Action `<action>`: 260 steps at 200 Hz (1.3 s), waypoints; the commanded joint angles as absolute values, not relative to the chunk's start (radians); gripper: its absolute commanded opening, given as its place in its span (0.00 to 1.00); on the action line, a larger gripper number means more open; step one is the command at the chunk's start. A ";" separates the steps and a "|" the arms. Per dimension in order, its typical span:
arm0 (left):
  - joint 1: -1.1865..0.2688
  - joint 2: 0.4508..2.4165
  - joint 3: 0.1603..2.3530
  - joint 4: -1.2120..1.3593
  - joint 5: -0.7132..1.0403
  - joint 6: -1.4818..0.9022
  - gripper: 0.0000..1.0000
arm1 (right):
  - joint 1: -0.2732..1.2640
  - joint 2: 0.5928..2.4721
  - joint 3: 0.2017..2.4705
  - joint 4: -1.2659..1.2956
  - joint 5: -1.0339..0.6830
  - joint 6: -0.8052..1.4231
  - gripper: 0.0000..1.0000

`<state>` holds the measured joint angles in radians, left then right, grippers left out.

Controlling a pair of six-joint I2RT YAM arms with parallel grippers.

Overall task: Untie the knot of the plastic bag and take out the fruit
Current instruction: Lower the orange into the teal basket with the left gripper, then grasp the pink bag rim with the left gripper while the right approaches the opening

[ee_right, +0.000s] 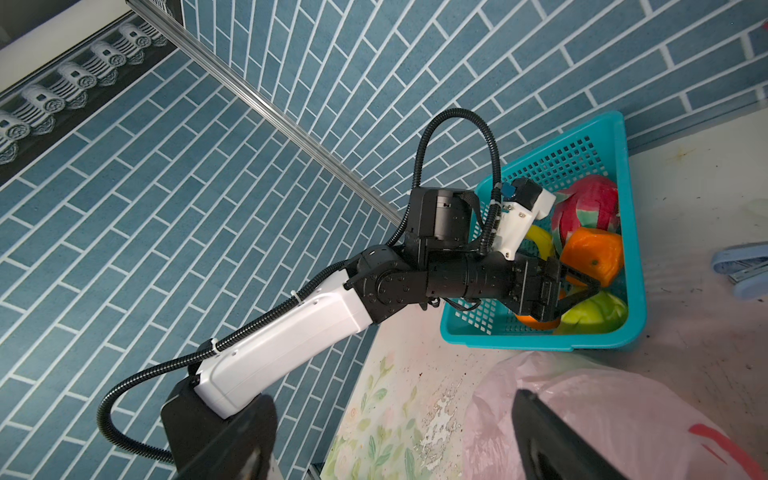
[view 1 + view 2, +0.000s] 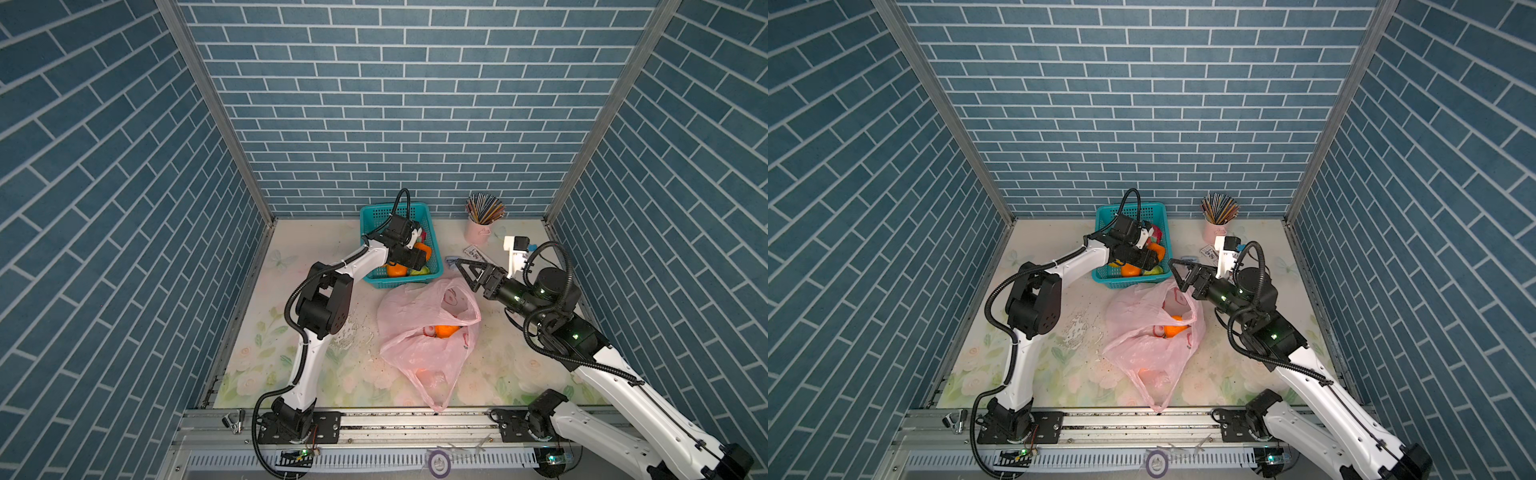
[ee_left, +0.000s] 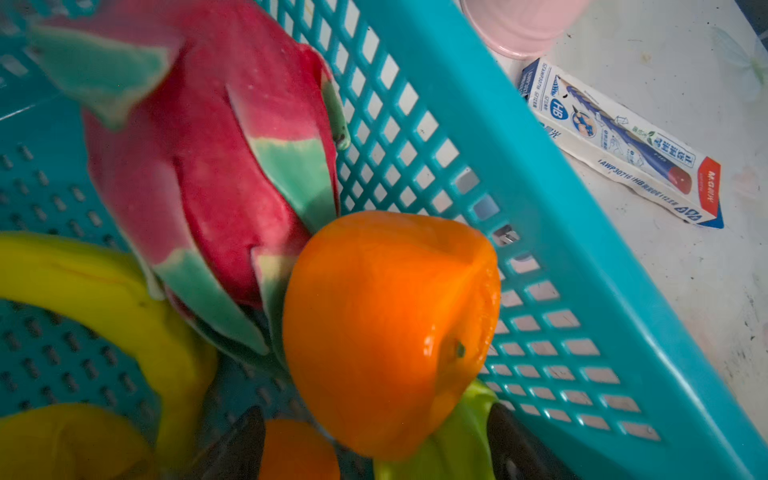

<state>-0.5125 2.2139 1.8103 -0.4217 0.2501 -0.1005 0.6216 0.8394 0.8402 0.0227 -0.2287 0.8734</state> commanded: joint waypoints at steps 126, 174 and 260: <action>-0.555 1.283 1.187 -0.019 0.465 0.019 0.82 | 0.624 0.632 0.735 -0.120 0.009 0.914 0.88; -0.738 1.110 0.989 -0.038 0.378 0.139 0.79 | 0.624 0.480 0.622 -0.251 0.130 0.962 0.88; -0.952 1.202 0.840 0.016 0.185 0.251 0.82 | 0.624 0.426 0.516 -0.354 0.126 1.028 0.82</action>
<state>-0.9348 1.1629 0.8539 -0.0360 0.2268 0.2035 0.6216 0.4248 0.5167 -0.3264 0.1135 0.9951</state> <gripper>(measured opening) 0.820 0.839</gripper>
